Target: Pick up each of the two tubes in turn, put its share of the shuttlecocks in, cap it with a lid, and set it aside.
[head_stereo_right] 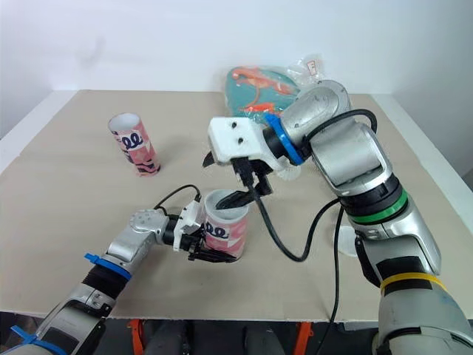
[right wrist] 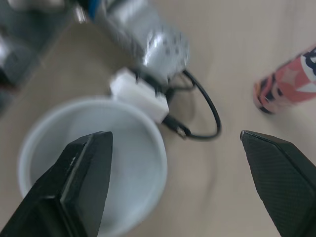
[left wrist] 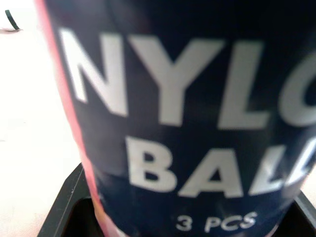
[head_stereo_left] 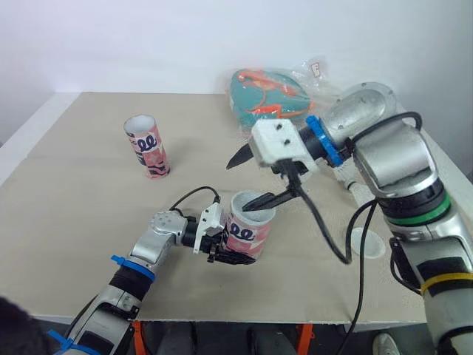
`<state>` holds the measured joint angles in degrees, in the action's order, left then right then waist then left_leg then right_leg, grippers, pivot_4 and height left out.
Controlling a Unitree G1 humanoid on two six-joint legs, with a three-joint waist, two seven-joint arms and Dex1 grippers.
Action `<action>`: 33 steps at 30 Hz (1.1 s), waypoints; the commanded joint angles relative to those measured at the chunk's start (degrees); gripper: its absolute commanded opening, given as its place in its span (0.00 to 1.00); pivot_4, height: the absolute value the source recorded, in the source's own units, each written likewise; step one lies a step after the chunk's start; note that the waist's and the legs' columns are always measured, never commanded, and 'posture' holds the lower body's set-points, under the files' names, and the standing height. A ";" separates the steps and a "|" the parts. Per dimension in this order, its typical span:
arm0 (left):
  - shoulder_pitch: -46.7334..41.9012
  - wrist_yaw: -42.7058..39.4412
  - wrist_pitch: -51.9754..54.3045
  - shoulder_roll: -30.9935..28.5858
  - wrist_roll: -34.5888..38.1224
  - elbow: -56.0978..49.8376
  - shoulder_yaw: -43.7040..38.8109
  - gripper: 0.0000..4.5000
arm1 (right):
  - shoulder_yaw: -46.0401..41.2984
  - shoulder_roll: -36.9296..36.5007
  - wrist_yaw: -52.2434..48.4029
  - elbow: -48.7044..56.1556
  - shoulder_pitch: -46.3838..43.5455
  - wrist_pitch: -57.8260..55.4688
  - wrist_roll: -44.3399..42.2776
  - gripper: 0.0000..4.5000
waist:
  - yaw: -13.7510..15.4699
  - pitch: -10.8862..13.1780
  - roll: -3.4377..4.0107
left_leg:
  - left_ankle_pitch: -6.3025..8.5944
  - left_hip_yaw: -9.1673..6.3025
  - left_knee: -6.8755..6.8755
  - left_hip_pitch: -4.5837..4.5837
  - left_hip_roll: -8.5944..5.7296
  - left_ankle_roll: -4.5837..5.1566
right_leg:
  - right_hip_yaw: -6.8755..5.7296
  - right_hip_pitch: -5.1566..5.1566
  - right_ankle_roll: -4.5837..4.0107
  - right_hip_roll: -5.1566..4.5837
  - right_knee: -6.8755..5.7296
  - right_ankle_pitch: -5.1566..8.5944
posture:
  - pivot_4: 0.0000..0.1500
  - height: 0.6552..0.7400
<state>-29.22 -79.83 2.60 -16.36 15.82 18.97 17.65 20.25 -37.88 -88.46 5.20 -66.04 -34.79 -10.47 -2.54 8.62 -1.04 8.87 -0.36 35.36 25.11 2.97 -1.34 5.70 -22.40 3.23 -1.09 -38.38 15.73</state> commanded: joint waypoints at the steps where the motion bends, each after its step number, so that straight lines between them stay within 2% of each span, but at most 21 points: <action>1: 0.42 0.29 0.42 -0.14 -1.39 1.58 0.93 0.59 | -1.84 -2.04 -0.32 -0.13 -1.15 1.71 -0.66 0.61 | 0.01 0.00 -0.01 | 0.00 -0.01 0.00 0.02 -0.01 0.00 | 0.00 0.00 0.03 0.00 0.01 0.02 | 1.00 0.99; 5: 0.23 0.16 0.26 -0.02 -1.48 1.89 0.88 0.59 | -1.80 -3.04 -1.15 1.08 -0.29 1.23 -2.57 0.24 | -0.02 0.02 0.02 | 0.06 0.00 -0.02 0.02 -0.02 0.01 | 0.04 -0.04 0.20 0.02 0.02 -0.04 | 1.00 0.99; 7: 0.13 0.08 0.22 0.00 -1.54 2.02 0.88 0.59 | -1.88 -3.75 -1.85 2.05 0.28 1.01 -3.86 0.01 | 0.01 0.02 0.02 | 0.07 -0.04 -0.03 0.03 -0.01 0.02 | 0.02 -0.03 0.23 0.03 0.01 -0.03 | 1.00 0.99; 15: 0.36 0.19 -0.25 -0.31 -1.80 2.30 0.77 0.59 | -0.52 -6.95 -4.04 6.48 1.87 -0.30 -8.69 0.01 | 0.00 0.04 0.02 | 0.08 -0.04 -0.02 0.06 -0.04 0.00 | 0.05 -0.03 0.31 0.01 0.03 0.17 | 1.00 0.99; 22: 0.52 0.23 0.15 -0.67 -1.62 1.89 0.55 0.59 | 3.16 -7.88 -4.01 8.99 2.52 -1.44 -9.04 0.01 | -0.04 0.04 0.03 | 0.08 -0.02 -0.01 0.05 -0.02 0.00 | 0.07 -0.05 0.30 0.01 0.03 0.25 | 1.00 0.99; 30: 0.47 0.41 -0.08 -0.87 -1.92 2.23 0.68 0.59 | 10.17 -6.91 -4.04 10.80 2.24 0.89 -7.92 0.01 | -0.04 0.04 0.03 | 0.09 -0.02 -0.02 0.02 0.00 0.00 | 0.05 -0.04 0.28 0.02 0.03 0.26 | 1.00 0.99; 33: 0.33 0.42 -0.05 -0.85 -1.80 2.42 0.66 0.59 | 15.02 -7.90 -4.04 9.73 2.69 6.66 -1.92 0.01 | -0.05 0.03 0.04 | 0.09 -0.02 -0.02 -0.02 0.01 -0.01 | 0.03 -0.03 0.31 0.02 0.03 0.28 | 1.00 0.99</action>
<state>-29.45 -80.35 1.69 -16.55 15.84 19.71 17.69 29.23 -45.53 -89.83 13.87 -64.71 -31.65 -16.15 -2.59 8.66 -1.00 8.96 -0.37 35.34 25.07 2.99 -1.35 5.74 -22.43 3.54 -1.07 -38.34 16.02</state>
